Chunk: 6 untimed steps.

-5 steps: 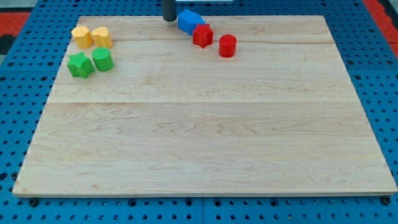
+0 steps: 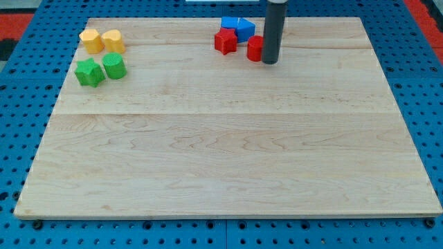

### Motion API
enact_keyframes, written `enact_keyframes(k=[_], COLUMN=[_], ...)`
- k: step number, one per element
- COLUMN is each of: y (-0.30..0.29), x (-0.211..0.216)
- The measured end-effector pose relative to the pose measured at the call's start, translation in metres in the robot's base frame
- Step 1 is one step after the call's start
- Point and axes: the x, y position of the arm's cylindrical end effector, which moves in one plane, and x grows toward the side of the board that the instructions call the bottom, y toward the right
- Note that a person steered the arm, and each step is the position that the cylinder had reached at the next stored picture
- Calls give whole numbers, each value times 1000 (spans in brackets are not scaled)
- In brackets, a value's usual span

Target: Adjust the blue blocks red blocks to form a group

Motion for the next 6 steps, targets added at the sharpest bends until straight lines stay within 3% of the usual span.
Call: enact_keyframes(k=[2,3,4,6], y=[-78,-22,76,96], x=[-19,6,28,28])
